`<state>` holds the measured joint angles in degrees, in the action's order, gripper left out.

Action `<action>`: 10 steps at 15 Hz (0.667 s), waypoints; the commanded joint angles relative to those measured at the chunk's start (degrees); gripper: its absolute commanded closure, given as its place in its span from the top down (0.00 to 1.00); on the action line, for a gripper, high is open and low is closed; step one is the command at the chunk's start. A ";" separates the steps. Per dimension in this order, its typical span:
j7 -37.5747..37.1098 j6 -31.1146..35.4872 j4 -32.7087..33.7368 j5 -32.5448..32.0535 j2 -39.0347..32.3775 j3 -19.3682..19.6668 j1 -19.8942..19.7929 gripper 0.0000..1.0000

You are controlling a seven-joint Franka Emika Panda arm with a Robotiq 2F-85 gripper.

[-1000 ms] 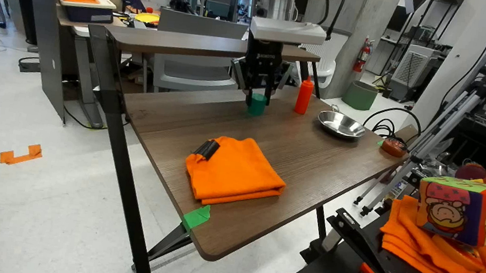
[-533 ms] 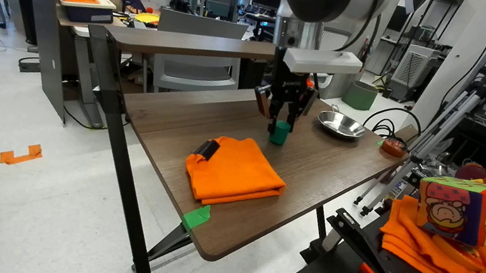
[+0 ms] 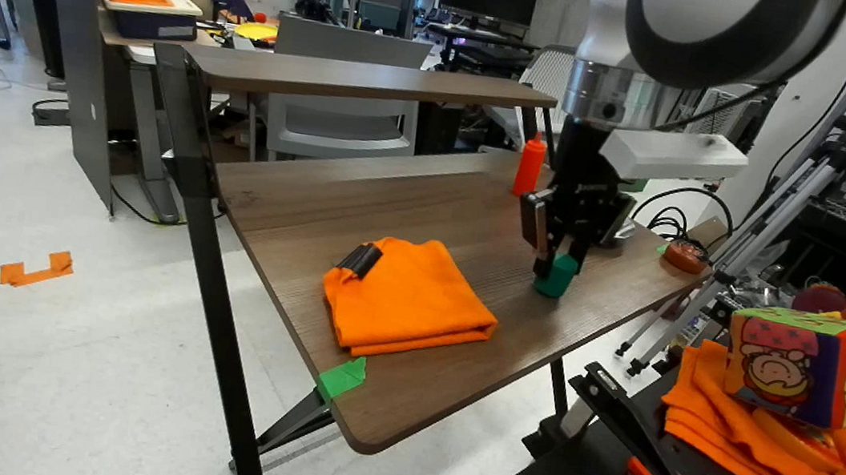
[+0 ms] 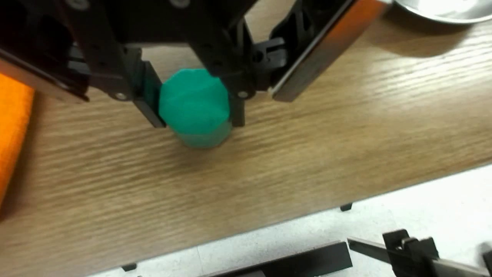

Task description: Move the green block forward

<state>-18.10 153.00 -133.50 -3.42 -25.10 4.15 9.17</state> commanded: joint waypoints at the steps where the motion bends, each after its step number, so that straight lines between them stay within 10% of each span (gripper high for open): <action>1: -0.79 4.72 -6.80 -1.76 2.48 2.20 0.06 0.19; 2: -1.50 4.48 -6.88 -1.91 2.02 2.89 0.28 0.19; 3: -2.33 3.84 -6.49 -1.94 1.96 3.40 0.43 0.69; 10: -2.90 -5.75 -8.77 1.44 12.09 1.82 -1.10 1.00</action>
<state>-21.85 152.30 -138.38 -3.65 -22.15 7.32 9.16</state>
